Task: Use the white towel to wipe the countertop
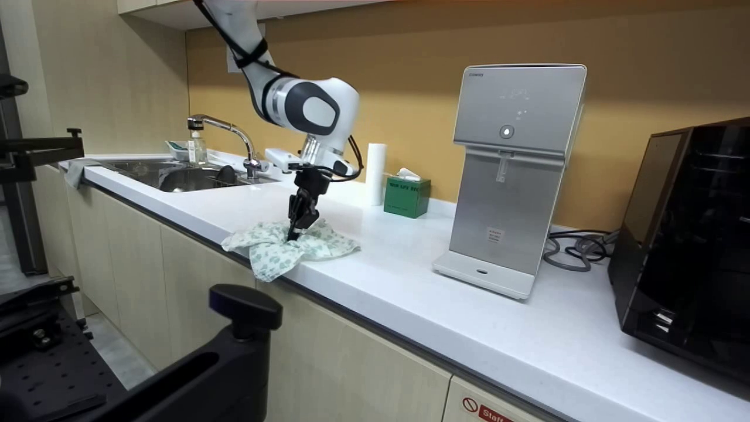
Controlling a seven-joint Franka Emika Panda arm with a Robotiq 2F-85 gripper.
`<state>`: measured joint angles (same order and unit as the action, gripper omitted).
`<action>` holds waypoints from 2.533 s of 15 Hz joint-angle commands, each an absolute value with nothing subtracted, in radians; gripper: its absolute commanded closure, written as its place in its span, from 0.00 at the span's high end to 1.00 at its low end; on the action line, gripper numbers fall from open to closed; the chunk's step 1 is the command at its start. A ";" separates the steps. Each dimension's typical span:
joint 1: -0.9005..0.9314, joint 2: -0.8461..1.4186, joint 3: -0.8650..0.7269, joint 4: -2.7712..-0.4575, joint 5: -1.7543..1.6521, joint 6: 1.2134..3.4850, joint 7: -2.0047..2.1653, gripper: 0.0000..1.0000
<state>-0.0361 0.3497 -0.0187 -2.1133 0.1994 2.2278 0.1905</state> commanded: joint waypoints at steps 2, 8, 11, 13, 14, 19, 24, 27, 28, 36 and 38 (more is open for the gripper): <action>0.013 0.394 0.034 -2.173 0.230 2.339 0.170 0.01; 0.049 0.515 0.018 -2.055 0.188 2.462 0.227 0.01; 0.061 0.563 0.001 -1.979 0.171 2.551 0.255 0.01; 0.071 0.607 -0.019 -1.912 0.152 2.602 0.285 0.01; 0.074 0.630 -0.031 -1.876 0.144 2.608 0.301 0.01; 0.086 0.678 -0.088 -1.748 0.115 2.567 0.370 0.30; 0.121 0.600 -0.125 -1.705 0.025 2.391 0.394 0.58; 0.150 0.555 -0.146 -1.669 -0.055 2.277 0.429 0.79; 0.154 0.543 -0.145 -1.654 -0.070 2.246 0.431 0.85; 0.133 0.454 -0.110 -1.593 -0.080 2.045 0.431 1.00; 0.124 0.445 -0.107 -1.609 -0.077 2.036 0.425 1.00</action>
